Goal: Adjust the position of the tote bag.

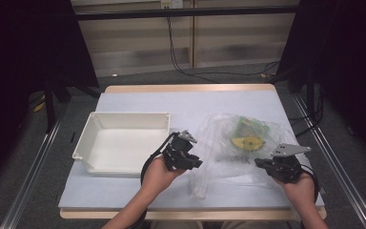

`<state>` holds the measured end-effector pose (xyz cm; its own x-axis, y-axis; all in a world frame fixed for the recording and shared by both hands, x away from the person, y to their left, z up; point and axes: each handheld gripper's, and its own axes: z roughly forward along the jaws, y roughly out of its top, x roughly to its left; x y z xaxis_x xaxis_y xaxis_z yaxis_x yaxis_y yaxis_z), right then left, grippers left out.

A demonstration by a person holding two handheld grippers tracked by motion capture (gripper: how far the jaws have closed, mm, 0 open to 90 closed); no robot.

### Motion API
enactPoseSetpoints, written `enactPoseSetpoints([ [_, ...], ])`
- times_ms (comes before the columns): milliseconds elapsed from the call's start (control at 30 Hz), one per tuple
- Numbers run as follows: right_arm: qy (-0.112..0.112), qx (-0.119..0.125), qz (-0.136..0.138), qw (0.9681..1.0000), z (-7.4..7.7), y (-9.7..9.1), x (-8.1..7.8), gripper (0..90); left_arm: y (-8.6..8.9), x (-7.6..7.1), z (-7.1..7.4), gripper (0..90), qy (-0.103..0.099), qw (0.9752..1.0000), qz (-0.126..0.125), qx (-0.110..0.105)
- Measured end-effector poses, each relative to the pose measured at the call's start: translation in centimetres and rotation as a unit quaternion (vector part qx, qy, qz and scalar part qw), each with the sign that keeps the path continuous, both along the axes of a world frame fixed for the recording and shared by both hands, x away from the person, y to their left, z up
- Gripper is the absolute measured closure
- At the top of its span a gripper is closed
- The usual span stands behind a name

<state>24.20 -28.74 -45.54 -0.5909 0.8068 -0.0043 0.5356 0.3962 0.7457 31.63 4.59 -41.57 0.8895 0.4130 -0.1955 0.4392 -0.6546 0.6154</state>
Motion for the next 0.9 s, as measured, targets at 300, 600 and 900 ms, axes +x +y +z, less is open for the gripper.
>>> enactPoseSetpoints([
  [300, 0.004, -0.007, 0.012, 0.9999, 0.0, 0.9, 0.0, 90.0, -0.3, -0.2, 1.3, 69.3, -0.008, 0.9992, 0.010, -0.037],
  [600, 0.011, -0.011, 0.019, 0.9997, -0.2, 1.3, 0.1, 90.0, -1.1, -0.6, 1.9, 72.2, -0.013, 0.9991, -0.003, -0.040],
  [900, 0.014, -0.017, 0.026, 0.9994, -0.3, 1.7, 0.1, 90.0, -1.8, -1.0, 2.4, 77.1, -0.017, 0.9990, -0.015, -0.039],
])
